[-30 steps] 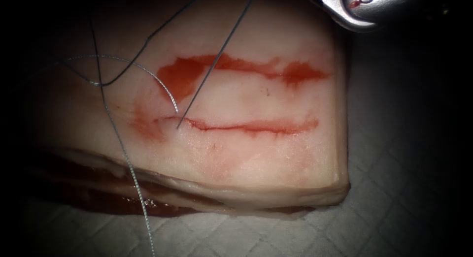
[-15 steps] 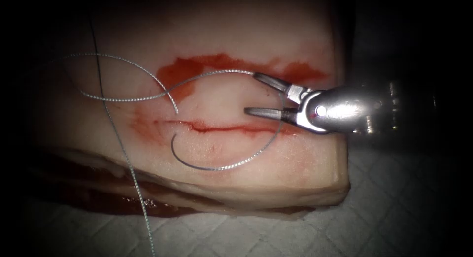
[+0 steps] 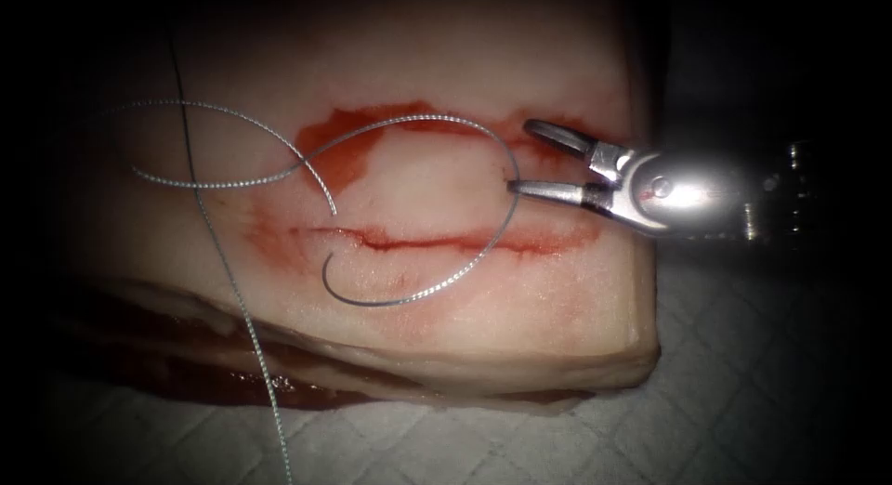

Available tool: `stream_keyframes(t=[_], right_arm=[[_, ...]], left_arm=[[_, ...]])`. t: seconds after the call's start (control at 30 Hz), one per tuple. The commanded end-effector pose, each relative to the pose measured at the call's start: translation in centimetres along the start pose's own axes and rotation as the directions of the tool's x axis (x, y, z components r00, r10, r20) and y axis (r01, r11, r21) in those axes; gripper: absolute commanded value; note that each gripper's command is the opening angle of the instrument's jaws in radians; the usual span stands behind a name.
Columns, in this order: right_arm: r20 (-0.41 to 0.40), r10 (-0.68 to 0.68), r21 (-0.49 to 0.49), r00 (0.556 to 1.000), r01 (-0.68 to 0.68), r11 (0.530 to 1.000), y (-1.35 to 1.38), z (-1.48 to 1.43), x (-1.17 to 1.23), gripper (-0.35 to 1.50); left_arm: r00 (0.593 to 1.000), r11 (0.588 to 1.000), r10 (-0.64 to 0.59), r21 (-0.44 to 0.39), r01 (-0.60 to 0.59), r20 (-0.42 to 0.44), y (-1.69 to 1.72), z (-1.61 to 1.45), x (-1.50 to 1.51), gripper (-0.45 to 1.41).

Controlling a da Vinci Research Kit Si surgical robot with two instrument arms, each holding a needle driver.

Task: Wound Closure

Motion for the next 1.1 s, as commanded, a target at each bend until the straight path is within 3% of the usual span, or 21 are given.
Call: stream_keyframes(t=[0.03,0.07,0.1,0.13,0.27,0.4,0.5,0.57,0.7,0.73,0.77,0.8,0.93,1.1], right_arm=[[0.001,0.001,0.002,1.0,-0.001,1.0,-0.08,-0.06,0.04,0.57],[-0.01,0.006,0.022,1.0,-0.005,1.0,-0.16,-0.16,0.03,0.27],[-0.01,0.006,0.022,1.0,-0.005,1.0,-0.16,-0.16,0.03,0.27],[-0.016,0.007,0.033,1.0,-0.007,0.999,-0.18,-0.18,0.02,0.04],[-0.02,0.029,0.024,0.999,-0.029,0.999,-0.01,-0.23,0.11,-0.11],[-0.098,0.005,-0.046,0.995,-0.01,0.999,0.38,0.08,0.42,-0.23],[-0.083,-0.008,-0.075,0.996,0.002,0.997,0.68,0.59,0.56,-0.2],[-0.084,-0.009,-0.072,0.996,0.003,0.997,0.71,0.67,0.56,-0.2],[-0.093,-0.023,-0.045,0.995,0.018,0.999,0.81,1.15,0.58,-0.2],[-0.097,-0.033,-0.042,0.995,0.029,0.999,0.87,1.29,0.62,-0.1],[-0.097,-0.033,-0.042,0.995,0.029,0.999,0.87,1.29,0.62,-0.1],[-0.093,-0.042,-0.048,0.995,0.038,0.998,0.95,1.39,0.68,0.04],[-0.092,-0.053,-0.052,0.994,0.049,0.997,1.03,1.48,0.79,0.02],[-0.129,-0.114,-0.082,0.985,0.104,0.991,1.09,1.51,0.92,0.17]], left_arm=[[1.0,1.0,0.0,0.001,0.0,0.0,0.05,0.03,0.02,-0.45],[1.0,1.0,-0.001,0.001,0.001,0.0,0.04,0.04,0.02,-0.45],[1.0,1.0,-0.001,0.001,0.001,0.0,0.04,0.04,0.02,-0.45],[1.0,1.0,-0.001,0.001,0.001,0.001,0.04,0.04,0.02,-0.45],[1.0,1.0,-0.001,0.002,0.001,0.001,0.04,0.05,0.03,-0.45],[1.0,1.0,-0.001,0.002,0.001,0.0,0.04,0.05,0.03,-0.45],[1.0,1.0,-0.001,0.002,0.001,0.0,0.04,0.05,0.04,-0.45],[1.0,1.0,-0.001,0.002,0.001,0.0,0.04,0.05,0.04,-0.45],[1.0,1.0,0.0,0.002,0.0,0.001,0.05,0.06,0.05,-0.45],[1.0,1.0,0.0,0.003,0.0,0.001,0.05,0.06,0.06,-0.45],[1.0,1.0,0.0,0.003,0.0,0.001,0.05,0.06,0.06,-0.45],[1.0,1.0,0.0,0.003,0.0,0.001,0.05,0.07,0.06,-0.45],[1.0,1.0,0.0,0.003,0.0,0.001,0.04,0.07,0.07,-0.45],[1.0,1.0,0.001,0.003,-0.001,0.002,0.04,0.07,0.07,-0.45]])
